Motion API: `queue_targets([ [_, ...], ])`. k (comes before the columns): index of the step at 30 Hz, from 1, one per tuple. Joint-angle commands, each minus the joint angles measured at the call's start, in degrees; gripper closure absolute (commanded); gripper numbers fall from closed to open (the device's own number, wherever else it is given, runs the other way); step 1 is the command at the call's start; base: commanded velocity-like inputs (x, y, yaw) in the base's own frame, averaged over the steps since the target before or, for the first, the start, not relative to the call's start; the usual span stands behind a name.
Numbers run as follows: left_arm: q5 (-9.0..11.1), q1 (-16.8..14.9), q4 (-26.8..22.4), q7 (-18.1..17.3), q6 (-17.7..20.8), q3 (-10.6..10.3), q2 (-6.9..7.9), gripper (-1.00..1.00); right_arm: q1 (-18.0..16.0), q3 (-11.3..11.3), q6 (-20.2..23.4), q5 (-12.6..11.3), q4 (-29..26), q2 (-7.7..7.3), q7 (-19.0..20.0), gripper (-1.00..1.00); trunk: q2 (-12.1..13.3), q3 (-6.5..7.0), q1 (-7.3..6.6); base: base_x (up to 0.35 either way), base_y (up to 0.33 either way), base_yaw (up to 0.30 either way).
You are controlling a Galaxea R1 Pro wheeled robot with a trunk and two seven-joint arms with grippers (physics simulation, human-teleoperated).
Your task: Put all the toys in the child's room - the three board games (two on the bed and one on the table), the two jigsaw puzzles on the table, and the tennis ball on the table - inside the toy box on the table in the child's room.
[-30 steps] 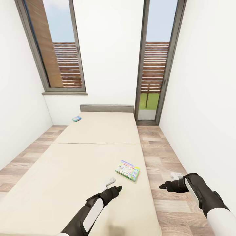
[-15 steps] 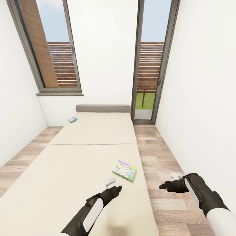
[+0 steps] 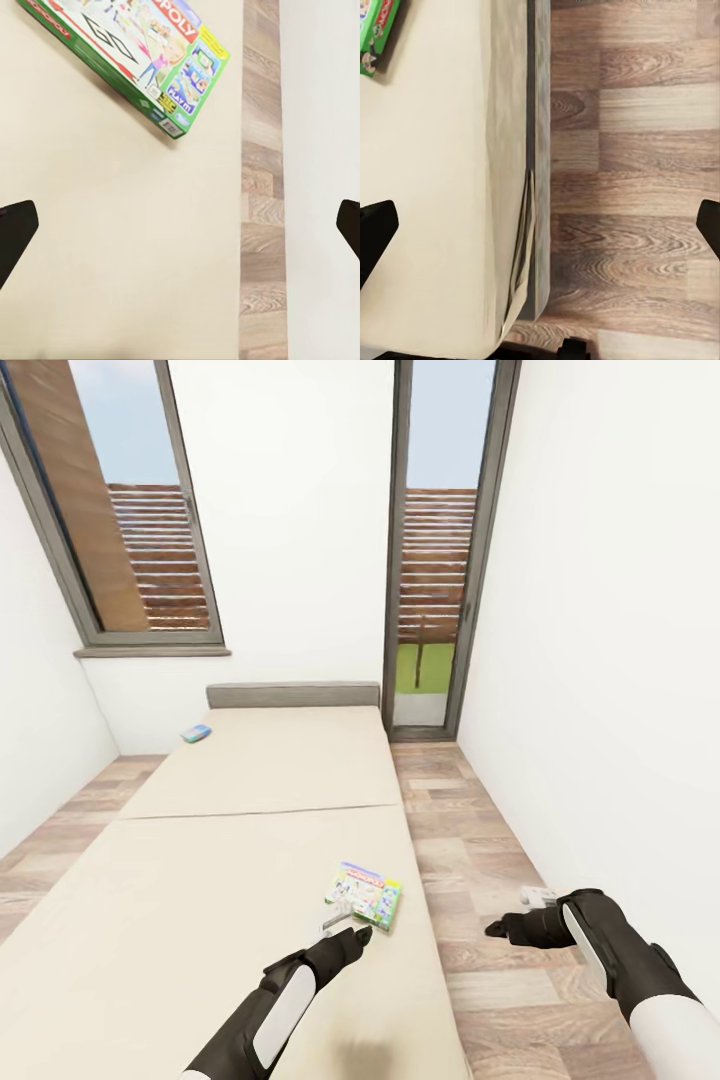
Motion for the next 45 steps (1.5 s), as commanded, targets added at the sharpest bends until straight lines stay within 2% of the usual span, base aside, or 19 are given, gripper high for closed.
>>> queue_targets([
  [1, 0.6, -0.03, -0.12, 0.51, 0.13, -0.16, 0.03, -1.0, -0.03, -0.06, 0.3, -0.09, -0.05, 0.0, 0.1, -1.0, -0.03, -0.06, 0.0, 0.059, 0.0, -0.038],
  [28, 0.68, -0.21, -0.45, 0.56, 0.12, 0.39, 0.07, -1.0, 0.07, 0.14, 0.27, -0.08, -0.05, 0.05, 0.27, -1.0, -0.03, -0.06, 0.0, 0.012, 0.0, -0.011],
  [30, 1.13, -0.45, -1.4, 0.58, 0.27, 1.33, 0.17, -1.0, -0.1, 0.04, 0.4, -0.22, 0.2, 0.03, 0.33, -1.0, -0.03, -0.06, 0.0, 0.0, 0.0, -0.003],
  [32, 3.13, -0.94, -4.51, 0.94, 0.92, 3.43, 0.37, -1.0, -0.34, -0.15, 0.5, -0.3, 0.49, 0.0, 0.14, -1.0, -0.03, -0.06, 0.0, 0.0, 0.0, -0.002],
  [36, 4.56, -1.82, -6.72, 1.35, 1.91, 4.87, 0.5, -1.0, -0.6, -0.44, 0.61, -0.4, 0.66, -0.03, -0.06, -1.0, -0.03, -0.06, 0.0, 0.0, 0.0, -0.001],
  [40, 6.37, -5.45, -9.63, 3.2, 4.04, 6.93, 0.67, -1.0, -1.15, -1.54, 0.95, -0.61, -0.06, -0.01, -0.09, -1.0, -0.03, -0.06, 0.0, 0.0, 0.0, 0.0],
  [45, 6.48, -6.46, -10.14, 5.16, 4.41, 7.27, 0.7, -1.0, -1.22, -1.81, 0.69, -0.64, -0.36, -0.01, 0.07, -1.0, -0.03, -0.06, 0.0, 0.0, 0.0, 0.0],
])
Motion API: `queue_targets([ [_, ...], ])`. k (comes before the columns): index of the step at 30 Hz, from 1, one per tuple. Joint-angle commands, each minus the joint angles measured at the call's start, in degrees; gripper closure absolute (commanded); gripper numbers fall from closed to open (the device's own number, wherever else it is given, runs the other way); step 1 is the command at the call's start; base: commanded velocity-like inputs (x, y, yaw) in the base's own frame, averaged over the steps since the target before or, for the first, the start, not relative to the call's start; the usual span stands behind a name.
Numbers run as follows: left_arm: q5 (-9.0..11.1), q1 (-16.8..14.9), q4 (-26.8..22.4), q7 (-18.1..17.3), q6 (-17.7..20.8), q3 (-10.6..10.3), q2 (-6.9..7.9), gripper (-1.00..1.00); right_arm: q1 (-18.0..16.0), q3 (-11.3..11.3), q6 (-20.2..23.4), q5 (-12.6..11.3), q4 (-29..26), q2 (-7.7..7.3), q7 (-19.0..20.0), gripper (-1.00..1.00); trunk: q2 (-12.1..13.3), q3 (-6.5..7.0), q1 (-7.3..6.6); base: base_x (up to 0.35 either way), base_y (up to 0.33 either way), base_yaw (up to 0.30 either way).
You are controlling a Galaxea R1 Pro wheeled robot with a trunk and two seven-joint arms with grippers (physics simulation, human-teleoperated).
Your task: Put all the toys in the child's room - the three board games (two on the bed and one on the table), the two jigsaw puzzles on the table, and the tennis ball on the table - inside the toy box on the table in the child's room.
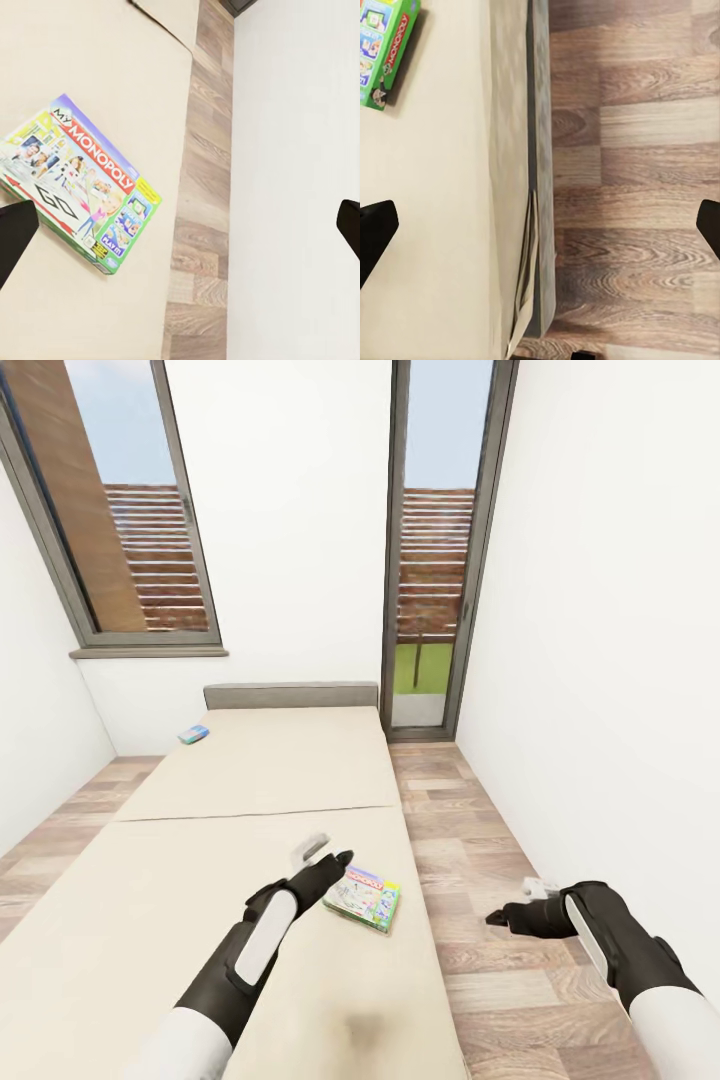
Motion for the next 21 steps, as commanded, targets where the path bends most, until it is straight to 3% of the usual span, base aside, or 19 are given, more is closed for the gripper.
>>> queue_targets([
  [1, 0.61, -0.04, -0.11, 0.55, 0.11, -0.08, 0.01, -1.0, -0.03, -0.09, 0.32, -0.14, -0.05, 0.0, 0.08, -1.0, -0.03, -0.06, 0.0, 0.0, 0.0, 0.0],
  [5, 0.53, -0.74, -0.16, 3.49, 0.15, 0.09, 0.09, -1.0, -0.04, -0.13, 0.05, -0.02, -0.11, 0.0, 0.08, -1.0, -0.03, -0.06, 0.0, 0.0, 0.0, 0.0],
  [6, 0.47, -3.18, 1.21, 7.4, 0.15, 0.34, 0.51, -1.0, -0.02, -0.09, -1.0, 0.09, -0.25, 0.01, 0.14, -1.0, -0.03, -0.06, 0.0, 0.0, 0.0, 0.0],
  [12, 0.62, -5.91, 7.95, 8.81, -0.66, 1.24, 2.01, -1.0, -0.05, -0.1, -0.78, 0.06, -1.9, 0.07, -0.04, -1.0, -0.03, -0.06, 0.0, 0.0, 0.0, 0.0],
  [15, 0.32, -9.69, 16.13, 9.25, -3.11, 2.74, 2.95, -1.0, 0.27, -0.31, 1.47, 0.01, -5.95, 0.08, -0.09, -1.0, -0.03, -0.06, 0.0, 0.0, 0.0, 0.0],
  [21, 0.17, -13.95, 24.47, 9.34, -4.99, 3.43, 3.91, -1.0, 0.75, -0.44, 6.18, -0.08, -11.28, -0.13, -0.03, -1.0, -0.03, -0.06, 0.0, 0.0, 0.0, 0.0],
])
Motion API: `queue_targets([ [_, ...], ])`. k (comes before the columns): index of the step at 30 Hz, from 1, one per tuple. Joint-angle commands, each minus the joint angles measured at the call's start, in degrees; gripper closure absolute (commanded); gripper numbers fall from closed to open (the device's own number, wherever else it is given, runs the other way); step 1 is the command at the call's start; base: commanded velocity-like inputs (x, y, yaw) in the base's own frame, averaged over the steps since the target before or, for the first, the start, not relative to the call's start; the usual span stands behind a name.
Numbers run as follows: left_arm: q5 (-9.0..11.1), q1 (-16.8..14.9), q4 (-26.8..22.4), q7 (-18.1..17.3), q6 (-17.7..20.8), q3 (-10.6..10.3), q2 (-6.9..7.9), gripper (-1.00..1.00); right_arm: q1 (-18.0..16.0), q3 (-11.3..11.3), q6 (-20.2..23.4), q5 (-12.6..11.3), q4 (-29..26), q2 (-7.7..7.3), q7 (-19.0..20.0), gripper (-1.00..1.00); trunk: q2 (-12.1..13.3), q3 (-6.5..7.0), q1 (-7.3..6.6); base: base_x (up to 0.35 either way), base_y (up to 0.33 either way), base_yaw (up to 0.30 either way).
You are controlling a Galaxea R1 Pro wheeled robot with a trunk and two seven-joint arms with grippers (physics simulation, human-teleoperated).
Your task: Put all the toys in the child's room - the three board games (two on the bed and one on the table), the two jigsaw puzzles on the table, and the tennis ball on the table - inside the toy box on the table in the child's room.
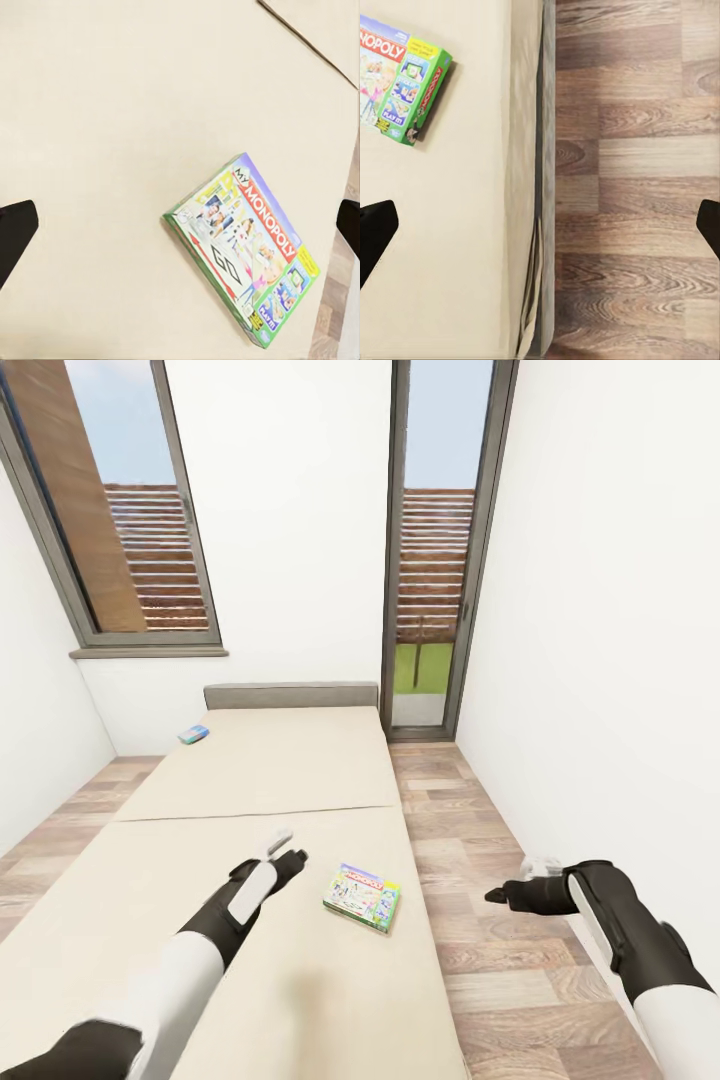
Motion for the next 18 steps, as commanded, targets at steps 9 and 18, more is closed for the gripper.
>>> queue_targets([
  [9, 0.49, -5.03, 6.98, 0.27, -2.09, -0.12, 0.46, -1.0, 0.51, -0.09, 2.57, -0.29, -4.38, 0.07, 0.19, -1.0, -0.03, -0.16, 0.0, 0.0, 0.0, 0.0],
  [18, 0.49, -6.88, 7.84, 0.05, -3.08, -0.37, 0.26, -1.0, 0.47, -0.23, 2.57, -0.37, -4.81, 0.05, 0.21, -1.0, -0.03, -0.81, 0.0, 0.0, 0.0, 0.0],
])
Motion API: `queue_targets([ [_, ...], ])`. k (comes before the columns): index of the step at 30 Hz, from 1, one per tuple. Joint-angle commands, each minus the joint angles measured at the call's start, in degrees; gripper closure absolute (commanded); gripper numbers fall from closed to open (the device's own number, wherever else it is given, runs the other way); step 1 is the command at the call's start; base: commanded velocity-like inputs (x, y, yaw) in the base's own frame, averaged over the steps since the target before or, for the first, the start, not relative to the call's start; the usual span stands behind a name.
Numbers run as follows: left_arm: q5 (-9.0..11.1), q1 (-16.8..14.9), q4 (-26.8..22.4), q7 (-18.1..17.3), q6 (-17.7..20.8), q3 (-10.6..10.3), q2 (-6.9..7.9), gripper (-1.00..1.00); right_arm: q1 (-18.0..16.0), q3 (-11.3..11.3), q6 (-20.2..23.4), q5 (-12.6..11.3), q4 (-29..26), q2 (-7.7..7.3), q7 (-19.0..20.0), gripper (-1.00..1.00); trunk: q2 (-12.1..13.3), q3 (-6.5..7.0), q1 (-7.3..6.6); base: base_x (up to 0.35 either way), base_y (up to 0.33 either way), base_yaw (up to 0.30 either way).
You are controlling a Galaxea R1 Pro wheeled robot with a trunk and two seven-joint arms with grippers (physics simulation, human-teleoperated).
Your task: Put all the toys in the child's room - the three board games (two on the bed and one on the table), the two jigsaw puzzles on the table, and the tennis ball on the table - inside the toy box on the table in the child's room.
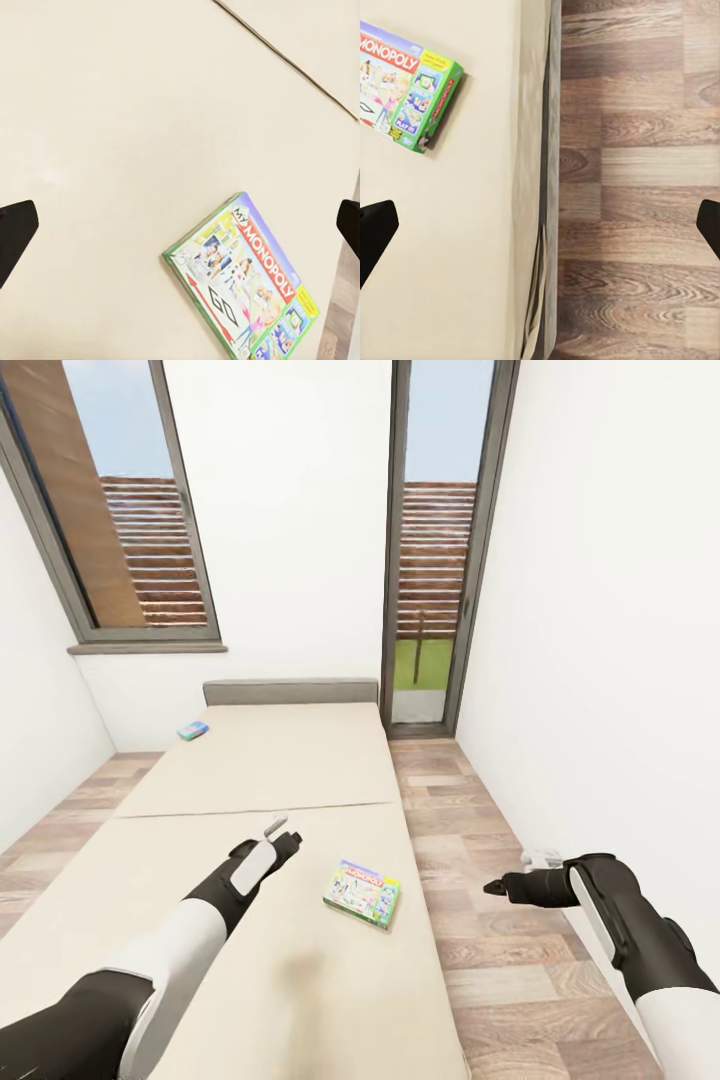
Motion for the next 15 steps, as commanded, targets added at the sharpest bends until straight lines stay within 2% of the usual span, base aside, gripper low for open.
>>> queue_targets([
  [1, 0.44, -0.11, -0.08, 0.46, -0.01, -0.46, 0.03, -1.0, -0.04, -0.04, 0.29, -0.16, -0.14, 0.01, 0.02, -1.0, -0.03, -0.15, 0.0, 0.0, 0.0, 0.0],
  [15, 1.06, -0.5, -0.65, 0.25, -0.71, -0.11, -0.42, -1.0, 0.14, 0.06, 0.29, -0.18, -1.15, 0.11, 0.02, -1.0, -0.03, -1.42, 0.0, 0.0, 0.0, 0.0],
])
